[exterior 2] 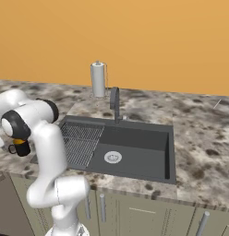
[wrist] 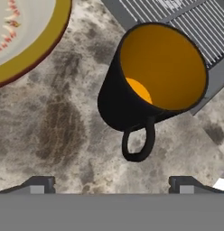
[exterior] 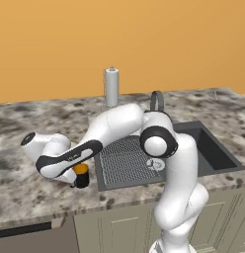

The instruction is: Pick the mug and place it in the sink. Pick the bowl and place it in the open cabinet and then close the cabinet.

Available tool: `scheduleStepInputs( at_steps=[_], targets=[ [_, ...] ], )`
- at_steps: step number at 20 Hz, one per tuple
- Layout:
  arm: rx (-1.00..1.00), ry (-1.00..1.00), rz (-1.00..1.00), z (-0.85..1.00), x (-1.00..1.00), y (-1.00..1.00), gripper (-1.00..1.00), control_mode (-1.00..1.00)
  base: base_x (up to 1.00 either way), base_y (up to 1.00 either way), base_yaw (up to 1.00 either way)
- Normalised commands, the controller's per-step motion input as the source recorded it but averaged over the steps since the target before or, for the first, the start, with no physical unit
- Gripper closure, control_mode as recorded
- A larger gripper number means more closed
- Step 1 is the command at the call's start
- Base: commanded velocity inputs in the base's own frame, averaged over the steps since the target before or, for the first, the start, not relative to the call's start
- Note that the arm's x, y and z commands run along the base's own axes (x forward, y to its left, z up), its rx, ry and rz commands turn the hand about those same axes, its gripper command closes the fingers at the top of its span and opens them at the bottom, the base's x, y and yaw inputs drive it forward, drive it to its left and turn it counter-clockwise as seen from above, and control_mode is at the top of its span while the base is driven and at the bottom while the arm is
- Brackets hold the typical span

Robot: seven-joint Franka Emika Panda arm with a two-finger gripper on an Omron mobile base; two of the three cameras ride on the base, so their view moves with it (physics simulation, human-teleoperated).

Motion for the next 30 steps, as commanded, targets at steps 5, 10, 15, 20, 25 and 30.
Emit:
scheduleStepInputs(
  at_steps=[5,10,15,20,25,30],
  targets=[
    [0.0,-0.05,0.05,-0.02,-0.01,-0.3,-1.0,-1.0,0.0,0.0,0.0],
    [0.0,-0.01,0.07,-0.04,0.0,-0.2,-1.0,-1.0,0.0,0.0,0.0],
    [0.0,0.0,0.09,-0.06,0.0,-0.2,-1.0,-1.0,0.0,0.0,0.0],
    [0.0,0.0,0.09,-0.1,0.0,-0.1,-1.0,-1.0,0.0,0.0,0.0],
    [0.0,-0.02,0.1,-0.1,0.03,-0.02,1.0,-1.0,0.0,0.0,0.0],
    [0.0,-0.07,0.11,-0.02,0.02,-0.07,1.0,-1.0,0.0,0.0,0.0]
  ],
)
